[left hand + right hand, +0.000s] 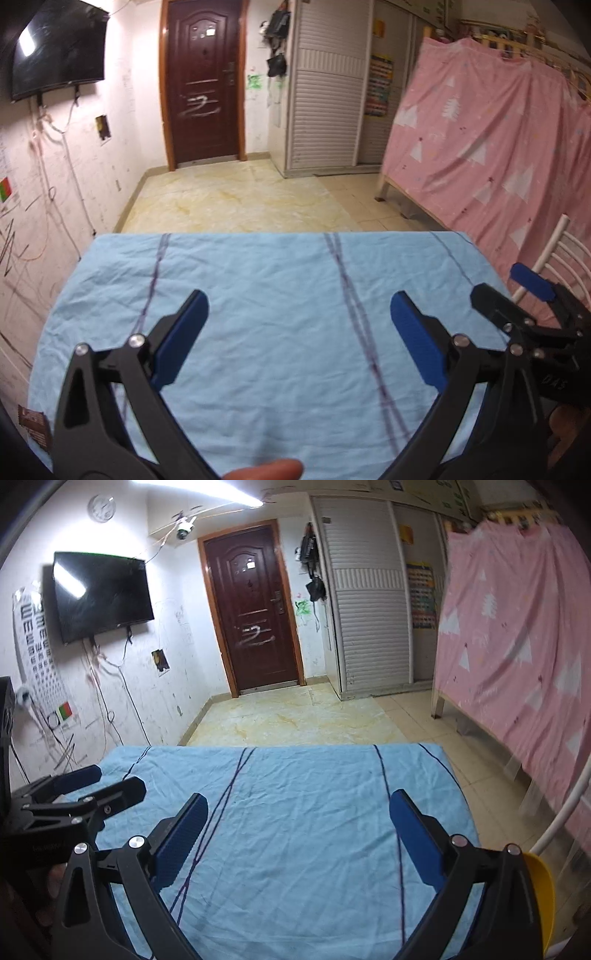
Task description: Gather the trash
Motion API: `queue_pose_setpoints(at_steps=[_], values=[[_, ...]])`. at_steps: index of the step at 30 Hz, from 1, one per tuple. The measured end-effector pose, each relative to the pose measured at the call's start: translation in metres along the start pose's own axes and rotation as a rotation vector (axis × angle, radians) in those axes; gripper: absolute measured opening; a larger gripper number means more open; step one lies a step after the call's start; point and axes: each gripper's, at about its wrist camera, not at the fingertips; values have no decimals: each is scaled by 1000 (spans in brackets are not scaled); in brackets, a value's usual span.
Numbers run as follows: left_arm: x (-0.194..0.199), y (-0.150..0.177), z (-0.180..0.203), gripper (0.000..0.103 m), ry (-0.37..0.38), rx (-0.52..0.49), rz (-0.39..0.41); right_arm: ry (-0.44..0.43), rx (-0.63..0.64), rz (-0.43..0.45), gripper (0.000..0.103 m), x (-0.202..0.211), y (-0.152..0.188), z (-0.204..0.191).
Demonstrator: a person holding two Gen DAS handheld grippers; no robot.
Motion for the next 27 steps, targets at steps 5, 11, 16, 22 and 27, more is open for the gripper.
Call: queue_pose_setpoints(at_steps=[5, 11, 16, 22, 27], values=[[5, 5, -21, 95, -24, 25, 40, -6, 19, 50, 92, 3, -1, -7], [4, 8, -32, 95, -37, 49, 52, 4, 43, 82, 92, 9, 2, -11], [5, 10, -33, 95, -55, 50, 60, 4, 47, 80, 92, 9, 3, -10], [5, 9, -35, 95, -63, 58, 60, 2, 48, 89, 93, 12, 7, -10], [5, 10, -36, 95, -65, 58, 61, -1, 43, 93, 93, 12, 8, -9]])
Point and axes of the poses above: each gripper's, at about its wrist camera, not at the fingertips, and x roughly against the way its jaws point, z to its right, y to its underside, and after that the axes turned 12 degrees about y, right-handed
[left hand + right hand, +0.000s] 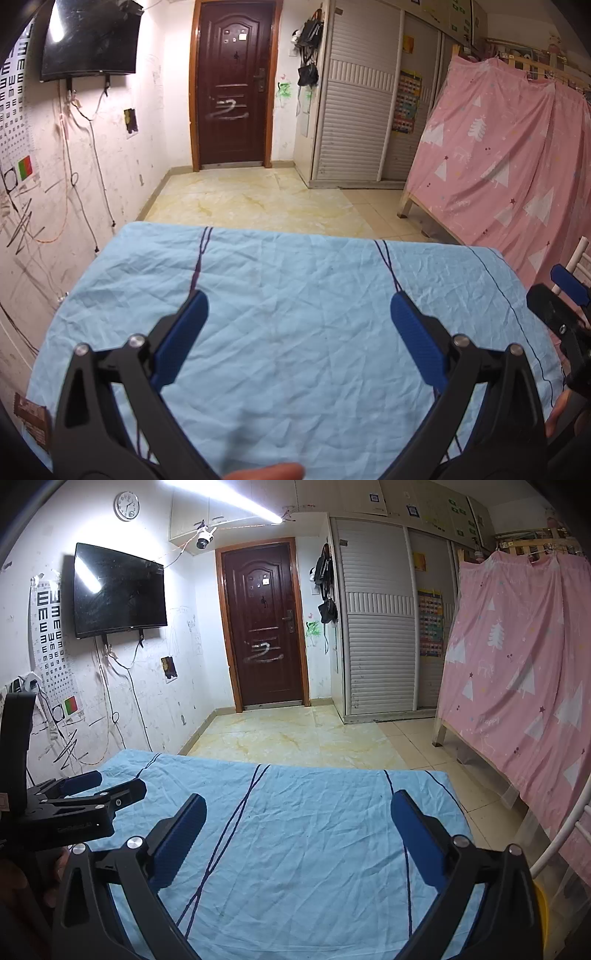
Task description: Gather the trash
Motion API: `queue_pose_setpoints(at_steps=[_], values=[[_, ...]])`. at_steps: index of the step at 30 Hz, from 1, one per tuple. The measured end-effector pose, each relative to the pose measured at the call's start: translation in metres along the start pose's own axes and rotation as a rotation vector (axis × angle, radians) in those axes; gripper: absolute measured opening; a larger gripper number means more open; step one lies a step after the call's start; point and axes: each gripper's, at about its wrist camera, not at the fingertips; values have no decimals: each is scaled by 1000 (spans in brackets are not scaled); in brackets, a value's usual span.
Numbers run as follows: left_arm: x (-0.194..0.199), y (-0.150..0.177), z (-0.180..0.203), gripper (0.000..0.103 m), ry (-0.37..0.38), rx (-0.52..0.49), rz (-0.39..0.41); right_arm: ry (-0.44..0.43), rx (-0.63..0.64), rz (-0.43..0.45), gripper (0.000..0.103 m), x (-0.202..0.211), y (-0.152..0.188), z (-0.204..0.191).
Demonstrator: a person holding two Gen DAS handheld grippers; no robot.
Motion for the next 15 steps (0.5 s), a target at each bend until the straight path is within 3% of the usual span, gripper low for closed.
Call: queue_pose_setpoints(at_steps=[15], values=[[0, 1, 0, 95, 0, 1, -1, 0, -2, 3, 94, 1, 0, 2]])
Point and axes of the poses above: each gripper's, at about its wrist camera, not at the fingertips, and x roughly against the way its jaws point, z to its right, y to its underside, and after that the axes turned 12 degrees about y, right-handed
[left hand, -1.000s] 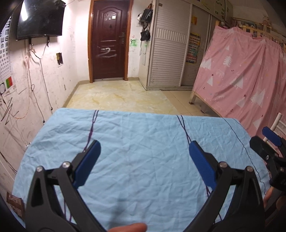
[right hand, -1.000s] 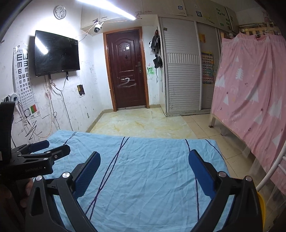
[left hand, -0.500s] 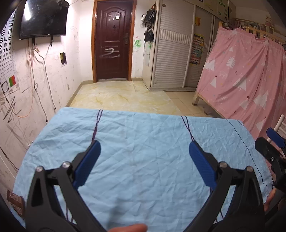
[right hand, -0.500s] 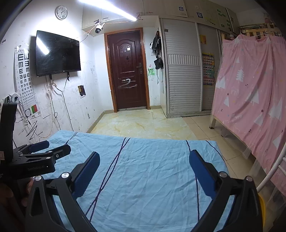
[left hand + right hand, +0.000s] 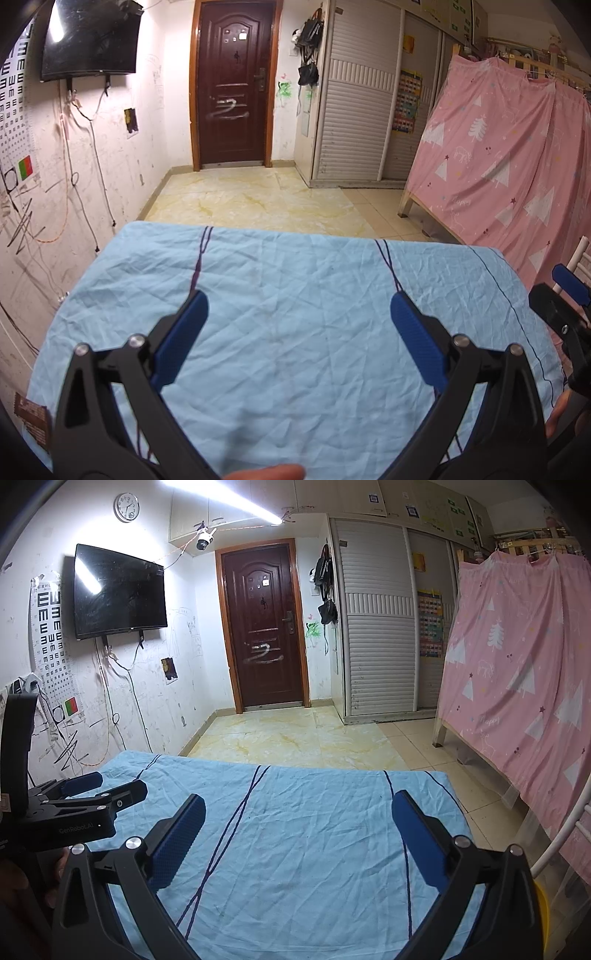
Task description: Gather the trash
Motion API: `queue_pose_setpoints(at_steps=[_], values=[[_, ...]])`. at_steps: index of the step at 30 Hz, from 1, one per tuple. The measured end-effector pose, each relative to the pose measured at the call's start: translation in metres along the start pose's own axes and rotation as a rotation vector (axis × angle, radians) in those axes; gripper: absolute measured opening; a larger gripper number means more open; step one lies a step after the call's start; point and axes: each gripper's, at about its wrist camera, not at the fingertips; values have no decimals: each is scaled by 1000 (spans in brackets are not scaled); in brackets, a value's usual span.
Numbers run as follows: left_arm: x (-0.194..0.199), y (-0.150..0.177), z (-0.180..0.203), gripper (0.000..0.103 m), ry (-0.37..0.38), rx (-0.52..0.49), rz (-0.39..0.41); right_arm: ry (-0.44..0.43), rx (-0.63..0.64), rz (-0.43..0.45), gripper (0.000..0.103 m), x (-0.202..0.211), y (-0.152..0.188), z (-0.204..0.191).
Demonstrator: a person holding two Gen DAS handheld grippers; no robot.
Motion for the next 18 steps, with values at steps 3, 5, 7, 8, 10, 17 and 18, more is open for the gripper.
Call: queue_pose_setpoints(at_steps=[3, 5, 7, 8, 10, 17, 18], values=[[0, 1, 0, 95, -1, 1, 0, 0, -1, 0, 94, 0, 0, 0], [0, 1, 0, 95, -1, 0, 0, 0, -1, 0, 94, 0, 0, 0], [0, 1, 0, 95, -1, 0, 0, 0, 0, 0, 94, 0, 0, 0], [0, 1, 0, 95, -1, 1, 0, 0, 0, 0, 94, 0, 0, 0], [0, 0, 0, 95, -1, 1, 0, 0, 0, 0, 94, 0, 0, 0], [0, 1, 0, 95, -2, 2, -1, 0, 0, 1, 94, 0, 0, 0], [0, 1, 0, 95, -2, 3, -2, 0, 0, 1, 94, 0, 0, 0]])
Point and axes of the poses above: each gripper's, at about its wrist camera, not at the fingertips, and x roughly against the way its jaws point, z to its right, y to its underside, and after that the axes turned 12 degrees about y, right-handed
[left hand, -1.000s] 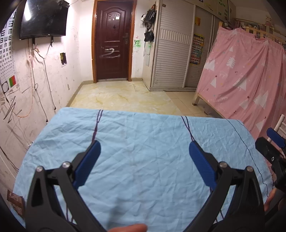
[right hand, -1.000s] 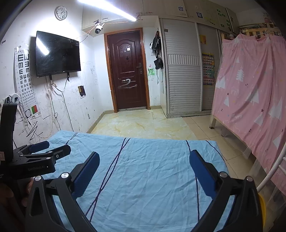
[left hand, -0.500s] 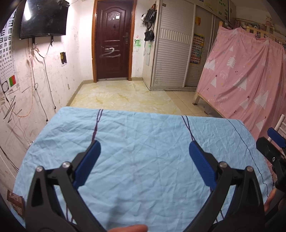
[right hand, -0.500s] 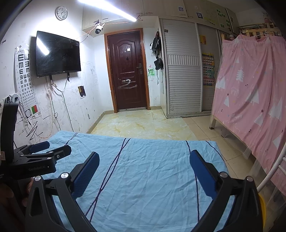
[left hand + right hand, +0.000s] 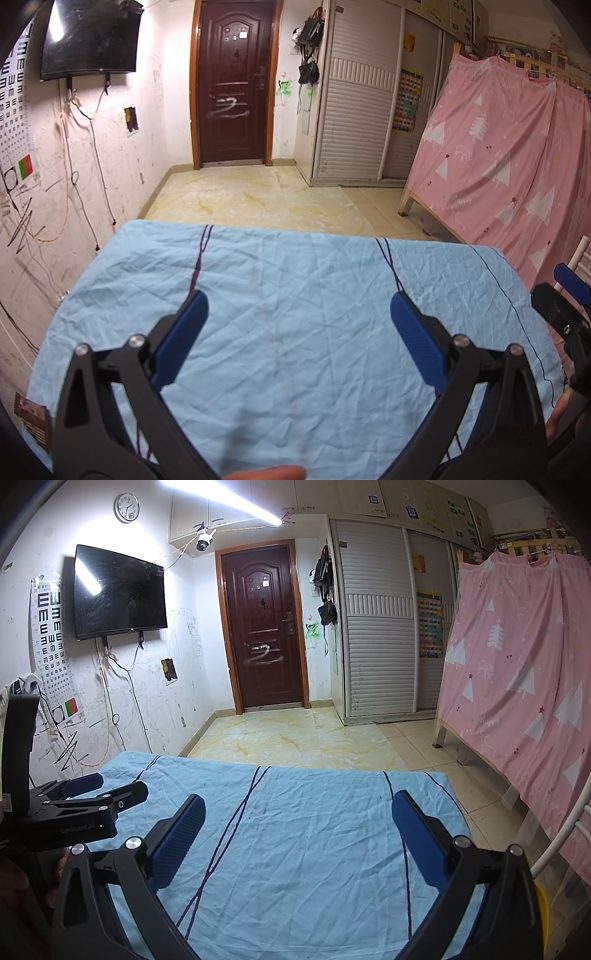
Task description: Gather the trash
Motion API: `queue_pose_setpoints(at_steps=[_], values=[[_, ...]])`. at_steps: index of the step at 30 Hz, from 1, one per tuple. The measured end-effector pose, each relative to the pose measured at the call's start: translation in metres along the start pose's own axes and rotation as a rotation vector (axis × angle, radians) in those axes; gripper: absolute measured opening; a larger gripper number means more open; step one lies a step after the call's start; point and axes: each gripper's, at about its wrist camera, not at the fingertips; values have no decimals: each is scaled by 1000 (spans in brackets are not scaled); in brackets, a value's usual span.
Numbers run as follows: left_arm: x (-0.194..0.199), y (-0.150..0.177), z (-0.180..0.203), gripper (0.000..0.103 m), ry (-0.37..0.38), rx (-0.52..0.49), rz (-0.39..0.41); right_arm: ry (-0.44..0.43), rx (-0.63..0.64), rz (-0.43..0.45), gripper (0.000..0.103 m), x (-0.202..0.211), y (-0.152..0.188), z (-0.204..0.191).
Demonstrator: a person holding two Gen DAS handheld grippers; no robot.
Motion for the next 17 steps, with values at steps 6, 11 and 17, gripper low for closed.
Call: queue_pose_setpoints(at_steps=[6, 11, 17], values=[[-1, 0, 1, 95, 0, -1, 0, 0, -1, 0, 94, 0, 0, 0], [-2, 2, -1, 95, 0, 5, -9, 0, -1, 0, 94, 0, 1, 0], [-2, 2, -2, 95, 1, 8, -11, 0, -1, 0, 94, 0, 1, 0]])
Point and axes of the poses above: each gripper's, at about its wrist camera, not at the fingertips, and x roughly against the way its jaws point, z to its right, y to its underside, and after that the axes turned 12 degrees about y, right-handed
